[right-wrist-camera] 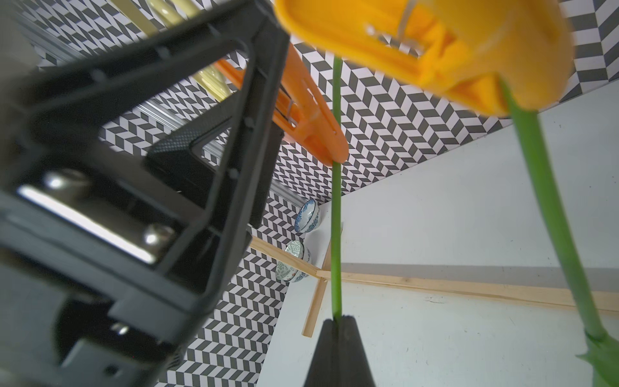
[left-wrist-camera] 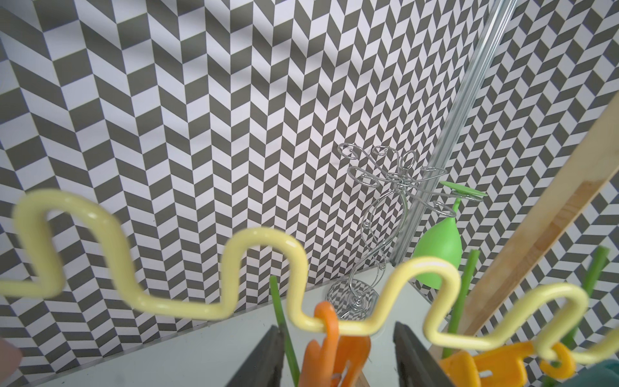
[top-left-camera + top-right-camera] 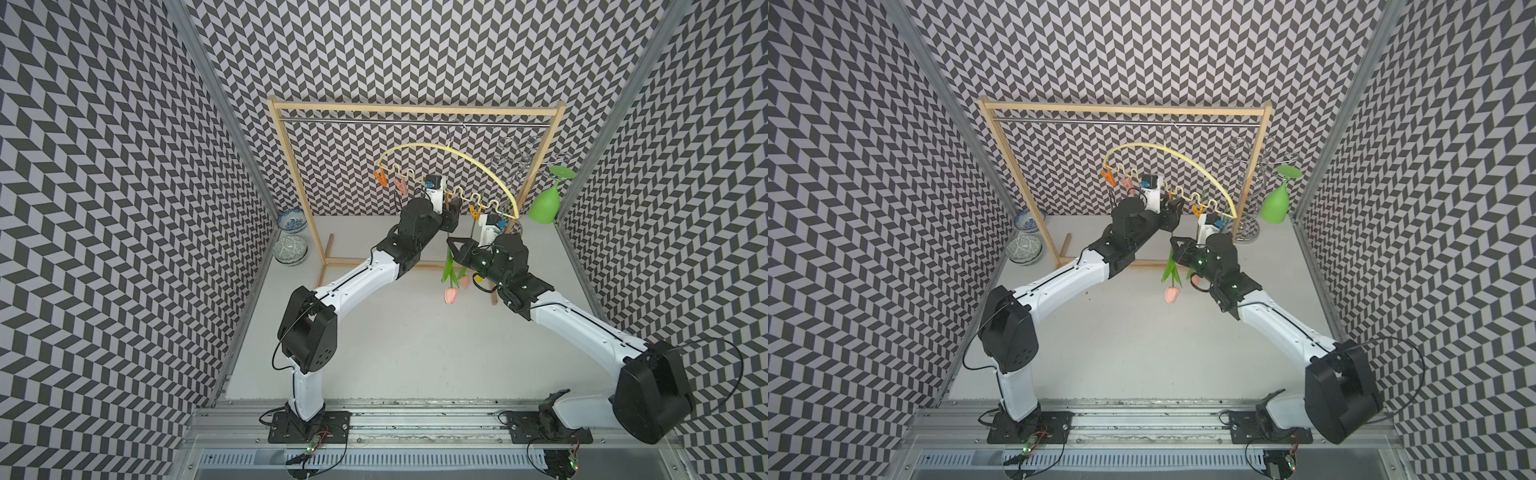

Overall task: Dry the flowers on a clothes hanger
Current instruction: Clamp the flower onto the hanger.

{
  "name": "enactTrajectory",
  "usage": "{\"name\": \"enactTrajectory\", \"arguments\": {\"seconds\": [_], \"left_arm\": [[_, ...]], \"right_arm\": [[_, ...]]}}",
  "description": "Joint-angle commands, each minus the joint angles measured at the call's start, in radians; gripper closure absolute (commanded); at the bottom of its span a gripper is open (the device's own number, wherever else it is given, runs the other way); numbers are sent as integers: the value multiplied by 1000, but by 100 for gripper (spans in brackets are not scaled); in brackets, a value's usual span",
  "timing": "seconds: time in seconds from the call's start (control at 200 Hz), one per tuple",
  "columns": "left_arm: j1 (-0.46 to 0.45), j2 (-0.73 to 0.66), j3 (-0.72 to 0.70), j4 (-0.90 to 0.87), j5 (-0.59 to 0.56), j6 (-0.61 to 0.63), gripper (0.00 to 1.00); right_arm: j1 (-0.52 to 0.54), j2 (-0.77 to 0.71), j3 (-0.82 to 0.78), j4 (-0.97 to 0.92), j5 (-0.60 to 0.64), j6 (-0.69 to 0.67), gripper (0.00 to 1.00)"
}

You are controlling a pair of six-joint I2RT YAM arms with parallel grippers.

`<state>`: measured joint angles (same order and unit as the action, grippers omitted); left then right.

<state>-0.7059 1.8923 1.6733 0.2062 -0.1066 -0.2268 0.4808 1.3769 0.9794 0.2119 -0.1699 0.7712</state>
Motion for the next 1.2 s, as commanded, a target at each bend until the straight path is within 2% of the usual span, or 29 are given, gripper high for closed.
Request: {"name": "enactTrajectory", "arguments": {"seconds": [0.0, 0.135, 0.285, 0.676, 0.816, 1.052, 1.192], "left_arm": [[7, -17, -12, 0, 23, 1, 41], [6, -20, -28, 16, 37, -2, 40], [7, -28, -42, 28, 38, -3, 40], [8, -34, -66, 35, 48, -9, 39], [9, -36, -75, 38, 50, -13, 37], [15, -42, -95, 41, 48, -17, 35], [17, -41, -105, 42, 51, -23, 29]], "right_arm": [[-6, 2, 3, 61, 1, -7, 100], [-6, 4, -5, 61, -3, -6, 100], [-8, -5, -20, 62, 1, -11, 93], [-7, -53, -64, 29, -16, -36, 89], [-8, -82, -73, 0, -23, -54, 84], [-8, -177, -112, -37, -92, -97, 76], [-7, -229, -123, -67, -147, -159, 70]]}}
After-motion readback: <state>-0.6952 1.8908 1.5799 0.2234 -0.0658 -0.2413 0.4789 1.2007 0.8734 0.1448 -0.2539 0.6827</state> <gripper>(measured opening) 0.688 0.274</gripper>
